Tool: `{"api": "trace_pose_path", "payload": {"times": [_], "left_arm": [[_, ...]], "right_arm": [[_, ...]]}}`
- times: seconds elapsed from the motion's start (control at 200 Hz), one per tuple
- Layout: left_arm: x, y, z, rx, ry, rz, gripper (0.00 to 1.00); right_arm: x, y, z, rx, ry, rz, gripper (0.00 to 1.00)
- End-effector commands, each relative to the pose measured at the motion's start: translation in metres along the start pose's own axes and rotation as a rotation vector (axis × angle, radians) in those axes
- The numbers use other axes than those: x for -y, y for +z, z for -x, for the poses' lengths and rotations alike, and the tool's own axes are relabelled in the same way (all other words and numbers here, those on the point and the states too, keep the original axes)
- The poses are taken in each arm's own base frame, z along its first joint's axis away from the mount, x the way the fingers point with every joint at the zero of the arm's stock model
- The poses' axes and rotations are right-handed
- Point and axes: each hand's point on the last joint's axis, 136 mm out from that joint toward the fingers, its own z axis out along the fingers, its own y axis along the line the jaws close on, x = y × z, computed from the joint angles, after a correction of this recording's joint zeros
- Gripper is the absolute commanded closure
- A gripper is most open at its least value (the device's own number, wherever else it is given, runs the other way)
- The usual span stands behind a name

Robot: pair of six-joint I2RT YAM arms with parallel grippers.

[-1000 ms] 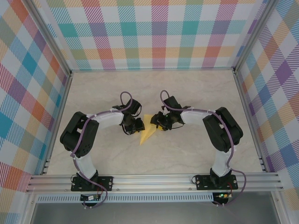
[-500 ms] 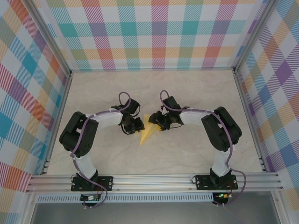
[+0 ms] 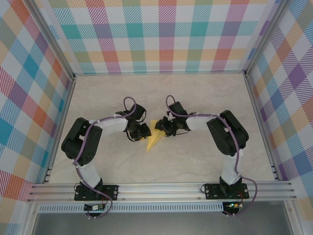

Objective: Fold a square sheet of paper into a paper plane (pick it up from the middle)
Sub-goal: Turn over the paper at the center of the table.

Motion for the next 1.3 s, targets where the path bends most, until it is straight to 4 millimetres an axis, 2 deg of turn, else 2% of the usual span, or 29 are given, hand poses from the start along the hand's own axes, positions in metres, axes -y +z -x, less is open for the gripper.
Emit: {"api": "trace_pose_path", "payload": {"times": [0.0,0.155,0.255,0.385,0.48,0.58,0.73,0.81,0.9,1.035,1.12,1.295], "left_arm": [[-0.008,-0.004,-0.005,-0.003,-0.03,0.01,0.72],[-0.006,-0.011,-0.004,0.021,-0.034,-0.004,0.71],[-0.007,-0.025,-0.003,0.064,-0.032,-0.002,0.7],[-0.01,-0.055,-0.002,0.165,-0.033,-0.011,0.68],[-0.025,-0.078,-0.006,0.245,-0.048,0.018,0.66],[-0.044,-0.1,-0.012,0.332,-0.076,0.041,0.64],[-0.062,-0.12,-0.021,0.425,-0.107,0.006,0.6],[-0.074,-0.127,-0.025,0.466,-0.137,0.017,0.55],[-0.084,-0.133,-0.028,0.504,-0.16,0.01,0.52],[-0.094,-0.143,-0.032,0.555,-0.204,0.0,0.49],[-0.099,-0.148,-0.034,0.577,-0.211,0.004,0.48],[-0.103,-0.155,-0.038,0.589,-0.215,0.007,0.46]], "right_arm": [[-0.016,0.005,0.002,-0.007,-0.068,0.048,0.67],[-0.02,0.008,0.005,-0.015,-0.094,0.049,0.76],[-0.028,0.003,0.005,-0.017,-0.135,0.06,0.85],[-0.04,-0.012,0.004,-0.018,-0.216,0.024,0.93],[-0.046,-0.032,0.002,-0.009,-0.295,-0.046,0.95],[-0.033,-0.059,0.003,0.023,-0.364,-0.257,0.95],[0.002,-0.113,0.01,0.091,-0.471,-0.759,0.94],[0.008,-0.142,0.015,0.145,-0.525,-1.01,0.94],[0.006,-0.152,0.013,0.161,-0.56,-1.175,0.94],[0.0,-0.124,0.004,0.101,-0.582,-1.238,0.92],[-0.006,-0.088,-0.008,0.026,-0.573,-1.194,0.9],[-0.034,-0.018,-0.041,-0.055,-0.608,-1.067,0.8]]}}
